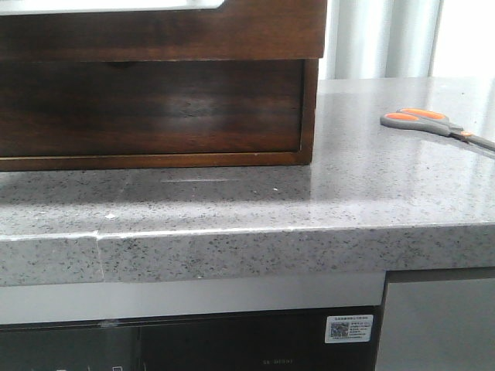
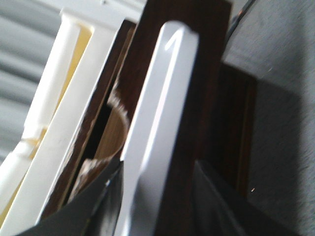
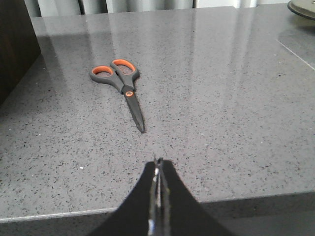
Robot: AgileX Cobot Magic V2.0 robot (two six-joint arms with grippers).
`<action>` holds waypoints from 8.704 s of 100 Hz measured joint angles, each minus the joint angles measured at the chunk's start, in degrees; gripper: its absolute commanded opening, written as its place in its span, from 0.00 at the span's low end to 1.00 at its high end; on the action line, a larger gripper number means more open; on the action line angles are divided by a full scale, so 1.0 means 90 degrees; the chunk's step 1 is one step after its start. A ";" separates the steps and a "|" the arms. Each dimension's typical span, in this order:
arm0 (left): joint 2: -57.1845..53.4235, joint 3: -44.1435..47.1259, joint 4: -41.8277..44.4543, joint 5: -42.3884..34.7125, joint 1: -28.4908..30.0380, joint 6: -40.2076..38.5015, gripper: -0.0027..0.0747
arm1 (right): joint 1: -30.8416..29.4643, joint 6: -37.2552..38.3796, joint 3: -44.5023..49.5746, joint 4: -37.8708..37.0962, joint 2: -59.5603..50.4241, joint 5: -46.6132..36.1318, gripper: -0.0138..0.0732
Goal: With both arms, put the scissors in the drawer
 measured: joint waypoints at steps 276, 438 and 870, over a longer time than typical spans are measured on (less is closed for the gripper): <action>-0.2035 0.0030 -0.2176 0.0142 0.0000 -0.0983 0.43 | 0.0682 -0.1176 -0.9320 0.0258 1.0951 0.4883 0.49; -0.2035 0.0030 -0.2176 0.0152 0.0000 -0.1161 0.43 | 0.2563 -0.3954 -0.9250 0.2646 0.6986 0.4088 0.07; -0.4668 0.1091 -0.2889 0.4126 0.0000 -0.4359 0.01 | 0.5149 -0.5132 0.0889 0.3069 -0.1013 -0.0983 0.11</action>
